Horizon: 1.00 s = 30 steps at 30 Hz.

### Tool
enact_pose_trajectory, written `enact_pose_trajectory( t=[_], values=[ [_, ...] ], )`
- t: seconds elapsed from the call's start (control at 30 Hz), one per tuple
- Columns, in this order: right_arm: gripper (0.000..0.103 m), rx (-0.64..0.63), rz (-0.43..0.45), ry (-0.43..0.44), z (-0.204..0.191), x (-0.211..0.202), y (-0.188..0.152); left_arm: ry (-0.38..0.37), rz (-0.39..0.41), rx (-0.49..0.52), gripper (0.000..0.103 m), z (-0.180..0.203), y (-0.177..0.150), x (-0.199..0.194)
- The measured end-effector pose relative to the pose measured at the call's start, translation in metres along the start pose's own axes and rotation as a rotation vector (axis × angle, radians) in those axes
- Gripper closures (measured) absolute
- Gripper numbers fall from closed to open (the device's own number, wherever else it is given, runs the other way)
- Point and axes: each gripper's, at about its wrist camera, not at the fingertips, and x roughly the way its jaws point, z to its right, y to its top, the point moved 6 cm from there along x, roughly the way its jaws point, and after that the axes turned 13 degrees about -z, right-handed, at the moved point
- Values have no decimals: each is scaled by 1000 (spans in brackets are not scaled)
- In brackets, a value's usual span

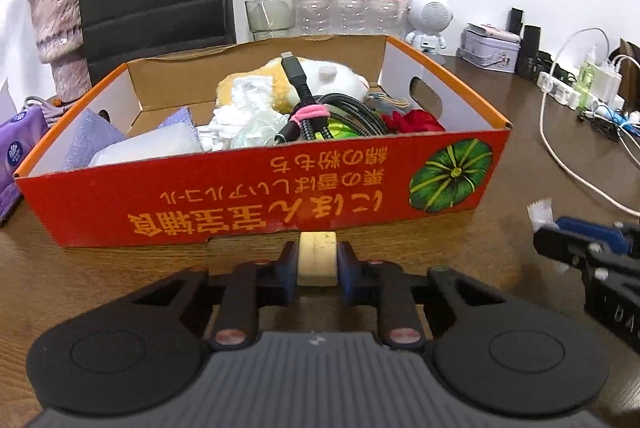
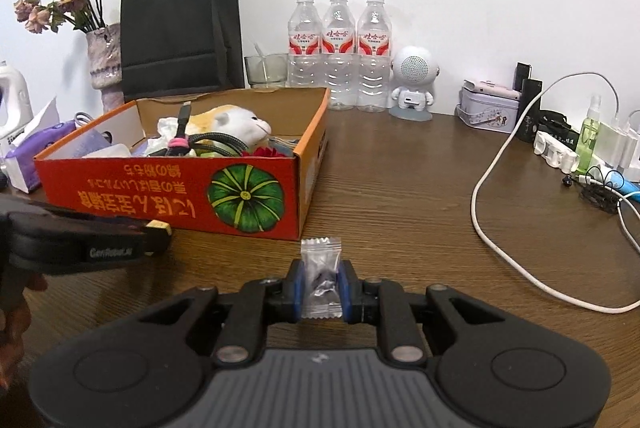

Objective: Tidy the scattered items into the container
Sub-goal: 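Grasp the clear packet with the right gripper while the left grasps the wooden block, then carry the packet and wooden block into the box and open both grippers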

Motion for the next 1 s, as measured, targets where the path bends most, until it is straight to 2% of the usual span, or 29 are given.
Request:
enact_pose_trajectory(
  t=[0.13, 0.33, 0.6, 0.73, 1.0],
  values=[
    [86, -2, 14, 6, -3, -5, -1, -20, 14, 6, 81, -6, -9, -9],
    [86, -13, 23, 31, -18, -14, -10, -14, 88, 33, 81, -32, -30, -46],
    [86, -32, 66, 55, -62, -41, -20, -22, 169, -41, 81, -85, -57, -96],
    [86, -64, 79, 70, -89, -52, -22, -9, 192, -54, 81, -104, -67, -107],
    [86, -109, 96, 74, -125, -59, -12, -49, 212, -84, 81, -130, -69, -115]
  ],
)
